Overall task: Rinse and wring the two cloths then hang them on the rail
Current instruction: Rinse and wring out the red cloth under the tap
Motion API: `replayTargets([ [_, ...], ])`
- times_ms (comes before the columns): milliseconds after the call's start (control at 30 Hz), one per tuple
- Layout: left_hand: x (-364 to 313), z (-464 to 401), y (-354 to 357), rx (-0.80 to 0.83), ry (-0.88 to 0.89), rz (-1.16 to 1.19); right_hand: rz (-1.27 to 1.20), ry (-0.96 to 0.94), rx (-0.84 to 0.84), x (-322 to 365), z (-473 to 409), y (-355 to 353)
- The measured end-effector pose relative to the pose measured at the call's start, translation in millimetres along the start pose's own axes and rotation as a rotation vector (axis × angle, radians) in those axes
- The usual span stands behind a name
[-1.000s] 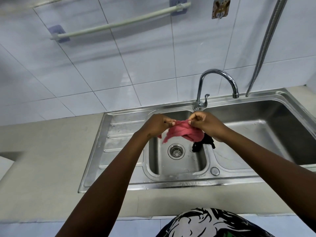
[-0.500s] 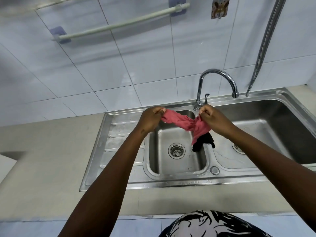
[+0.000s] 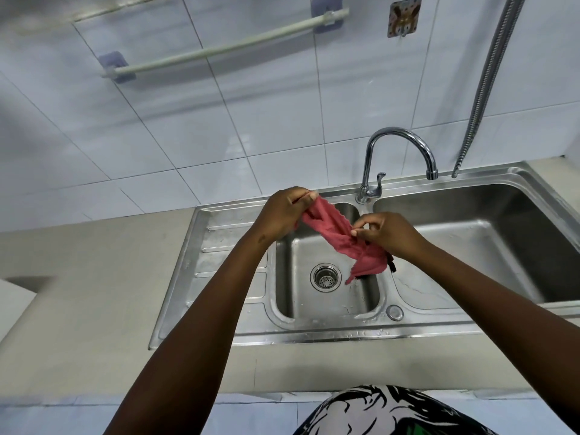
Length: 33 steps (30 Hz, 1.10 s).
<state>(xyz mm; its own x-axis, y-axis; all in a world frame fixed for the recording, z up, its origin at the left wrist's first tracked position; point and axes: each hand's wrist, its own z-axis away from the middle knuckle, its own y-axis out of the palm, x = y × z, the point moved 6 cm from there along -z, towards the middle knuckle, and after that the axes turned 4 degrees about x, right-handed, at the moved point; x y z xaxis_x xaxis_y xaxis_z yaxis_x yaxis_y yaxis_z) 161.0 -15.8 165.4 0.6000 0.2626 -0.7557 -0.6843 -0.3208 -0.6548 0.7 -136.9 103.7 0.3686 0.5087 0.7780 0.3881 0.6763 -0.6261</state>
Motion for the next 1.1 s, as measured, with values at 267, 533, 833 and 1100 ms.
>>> replayTargets([
  [267, 9, 1, -10, 0.020, -0.029, -0.115, -0.500, 0.034, -0.139, 8, 0, -17],
  [533, 26, -3, -27, -0.019, -0.052, -0.316, 0.316, -0.184, 0.048, 18, -19, -31],
  [833, 48, 3, -53, -0.244, -0.045, -0.532, 0.464, -0.153, -0.111, 17, -24, -67],
  [1100, 80, 25, -32, -0.290, -0.124, -0.470, 0.397, -0.013, -0.001, -8, -18, -41],
])
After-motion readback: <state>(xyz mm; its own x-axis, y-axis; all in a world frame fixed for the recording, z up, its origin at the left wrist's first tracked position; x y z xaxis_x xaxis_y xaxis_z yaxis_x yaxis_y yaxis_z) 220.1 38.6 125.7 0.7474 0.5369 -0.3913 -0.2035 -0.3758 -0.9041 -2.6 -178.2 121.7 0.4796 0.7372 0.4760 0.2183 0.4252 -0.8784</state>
